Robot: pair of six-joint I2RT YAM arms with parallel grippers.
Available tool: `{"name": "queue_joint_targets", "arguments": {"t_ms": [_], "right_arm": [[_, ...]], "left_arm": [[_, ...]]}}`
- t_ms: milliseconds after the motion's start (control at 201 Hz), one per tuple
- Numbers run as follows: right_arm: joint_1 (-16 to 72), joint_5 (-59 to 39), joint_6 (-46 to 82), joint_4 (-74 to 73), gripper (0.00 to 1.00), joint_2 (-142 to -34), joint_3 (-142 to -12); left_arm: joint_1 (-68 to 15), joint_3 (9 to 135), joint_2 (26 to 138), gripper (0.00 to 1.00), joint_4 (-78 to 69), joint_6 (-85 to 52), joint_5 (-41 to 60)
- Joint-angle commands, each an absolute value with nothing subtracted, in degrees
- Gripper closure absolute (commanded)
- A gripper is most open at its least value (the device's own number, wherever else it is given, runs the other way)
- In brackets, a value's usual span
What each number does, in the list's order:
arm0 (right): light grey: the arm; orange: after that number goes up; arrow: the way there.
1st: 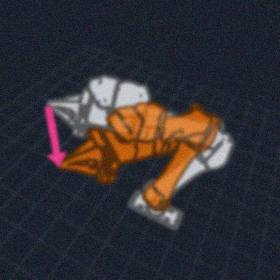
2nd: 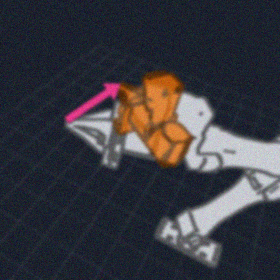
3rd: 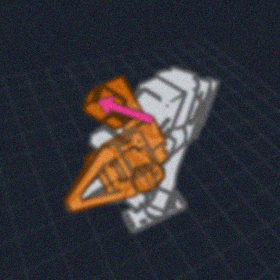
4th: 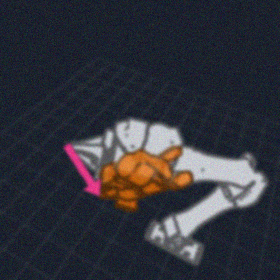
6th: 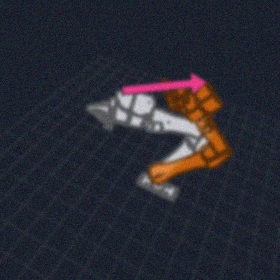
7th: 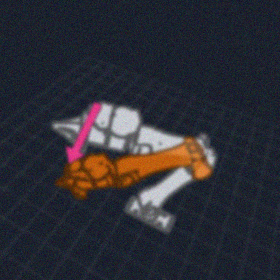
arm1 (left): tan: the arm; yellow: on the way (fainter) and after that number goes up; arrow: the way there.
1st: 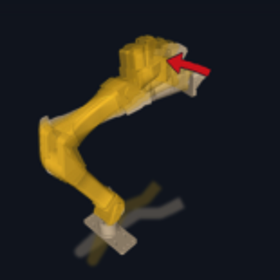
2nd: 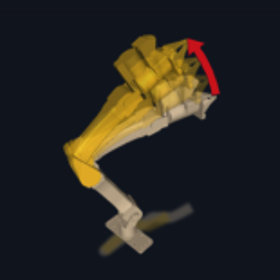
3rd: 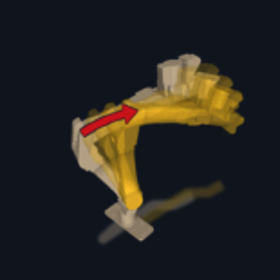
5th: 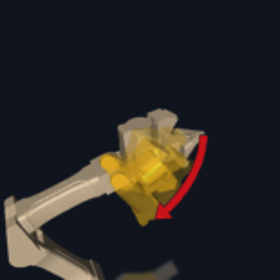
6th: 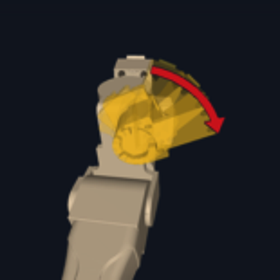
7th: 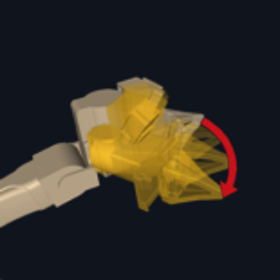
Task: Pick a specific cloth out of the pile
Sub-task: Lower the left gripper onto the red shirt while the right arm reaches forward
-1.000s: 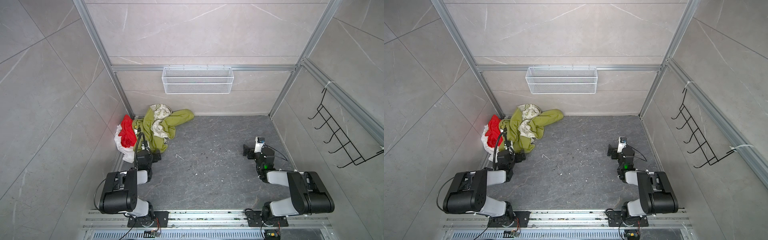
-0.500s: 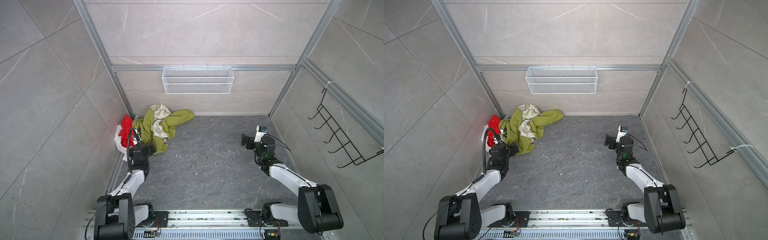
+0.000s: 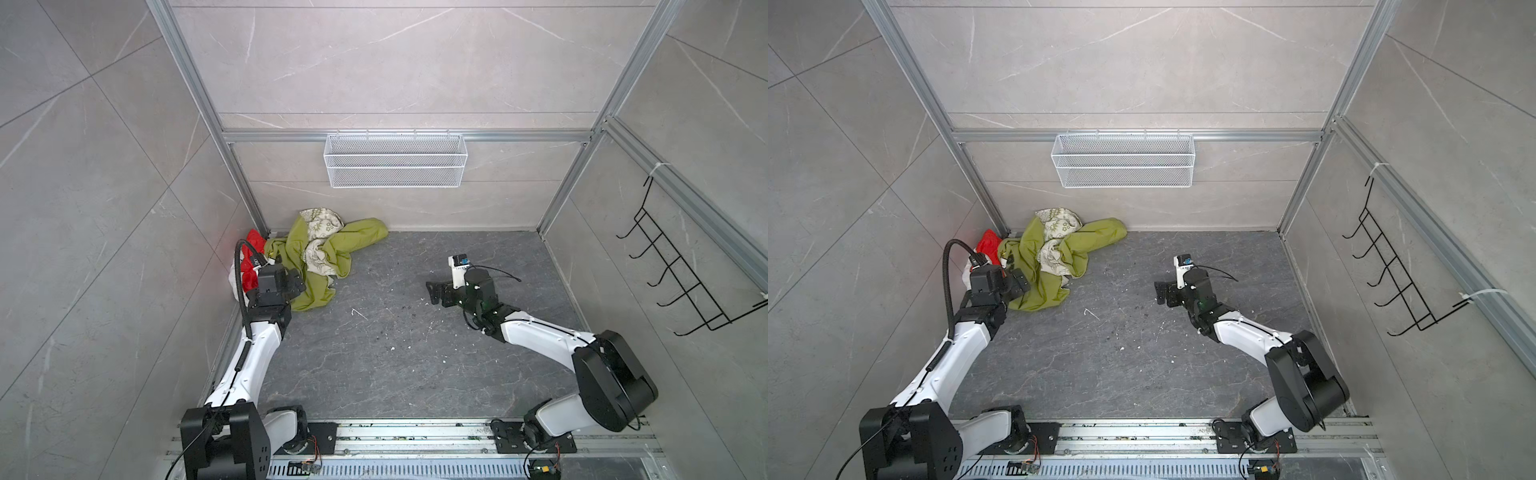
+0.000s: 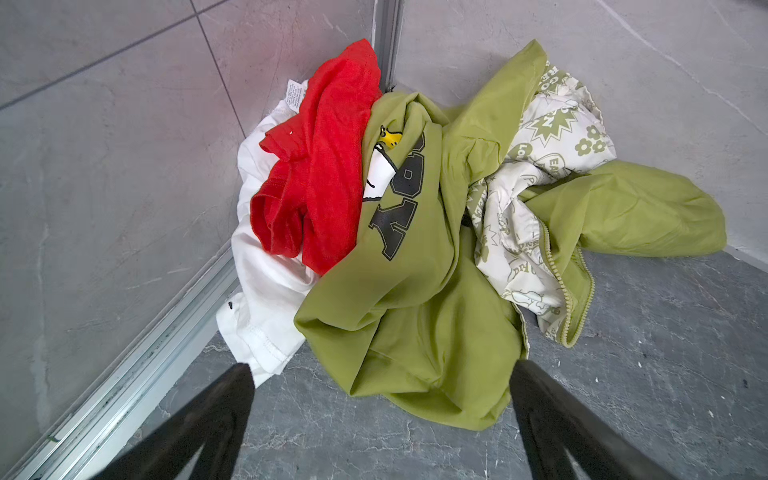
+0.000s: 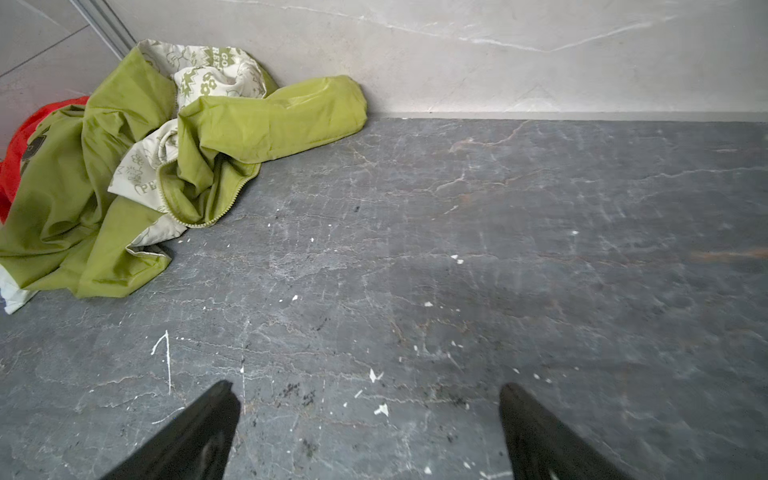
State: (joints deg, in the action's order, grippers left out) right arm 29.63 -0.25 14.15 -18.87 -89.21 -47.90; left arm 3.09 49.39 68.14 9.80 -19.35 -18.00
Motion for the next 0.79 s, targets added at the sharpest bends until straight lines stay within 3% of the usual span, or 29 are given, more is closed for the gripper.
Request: {"name": "queue_joint_targets", "arguments": {"t_ms": [0,483,673,787], "right_arm": [[31.60,-2.20,13.04,-18.40,0.01,-93.61,-52.23],[40.30,-3.31,6.08,-12.72,0.01,-104.38,-66.97],[41.93,-5.19,5.94,-12.00,0.01,-107.33,-71.01],[42.62,-6.71,6.73,-11.88,0.01,-108.84,-72.84]], "left_arm": [[3.09,53.30,69.84,0.01,13.68,-20.55,-14.78],[9.50,64.53,80.21,0.00,16.43,-17.28,3.13],[12.22,67.15,83.16,0.12,15.81,-16.85,1.60],[14.84,68.47,84.96,0.14,15.02,-17.43,1.13]]}}
